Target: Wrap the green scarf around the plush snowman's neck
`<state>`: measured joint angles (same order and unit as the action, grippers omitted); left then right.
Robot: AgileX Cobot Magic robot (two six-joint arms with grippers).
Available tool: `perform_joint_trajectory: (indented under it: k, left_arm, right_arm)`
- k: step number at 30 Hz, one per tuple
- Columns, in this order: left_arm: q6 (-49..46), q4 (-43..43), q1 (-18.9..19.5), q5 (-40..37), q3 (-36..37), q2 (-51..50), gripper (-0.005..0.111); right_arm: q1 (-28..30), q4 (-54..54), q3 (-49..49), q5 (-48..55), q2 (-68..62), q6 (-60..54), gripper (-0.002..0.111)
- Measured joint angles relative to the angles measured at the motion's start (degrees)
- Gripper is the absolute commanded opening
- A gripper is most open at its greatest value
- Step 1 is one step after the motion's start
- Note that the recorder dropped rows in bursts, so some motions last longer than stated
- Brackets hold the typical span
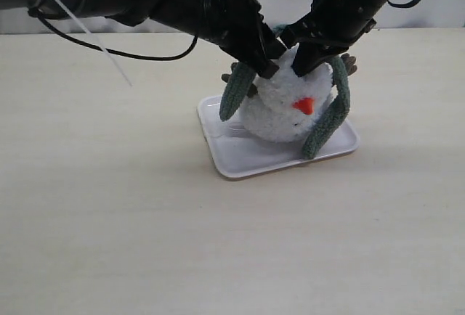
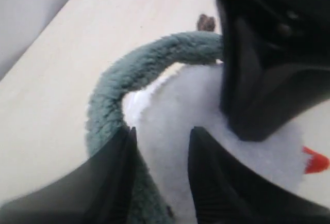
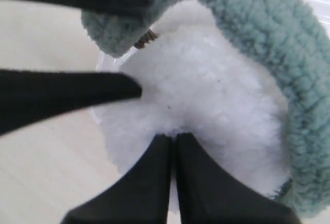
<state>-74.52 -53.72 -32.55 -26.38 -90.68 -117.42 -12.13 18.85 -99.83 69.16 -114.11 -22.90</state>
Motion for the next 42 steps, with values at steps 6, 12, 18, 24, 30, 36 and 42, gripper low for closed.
perform_joint_trajectory:
  k: [6,12,18,24,30,36,42]
  left_arm:
    - [4.67,0.55,2.56,1.76,0.00,0.00,0.036]
    - [5.26,0.81,3.64,1.76,0.00,-0.17,0.056]
    - [5.26,1.63,2.74,1.76,0.00,-2.17,0.033]
    - [5.26,2.32,2.65,0.15,0.27,-2.87,0.000]
    - [5.26,2.32,2.65,-2.44,0.38,-1.74,0.000]
    - [10.36,1.57,2.65,-8.58,0.38,-0.92,0.000]
    - [40.12,15.58,1.85,-8.81,0.38,-1.37,0.000]
  right_arm:
    - [0.00,0.00,0.00,0.00,0.00,0.00,0.004]
    - [0.00,0.00,0.00,0.00,0.00,0.00,0.004]
    - [0.00,0.00,0.00,0.00,0.00,0.00,0.004]
    - [0.00,0.00,0.00,0.00,0.00,0.00,0.004]
    - [0.00,0.00,0.00,0.00,0.00,0.00,0.004]
    - [0.00,0.00,0.00,0.00,0.00,0.00,0.004]
    - [0.00,0.00,0.00,0.00,0.00,0.00,0.004]
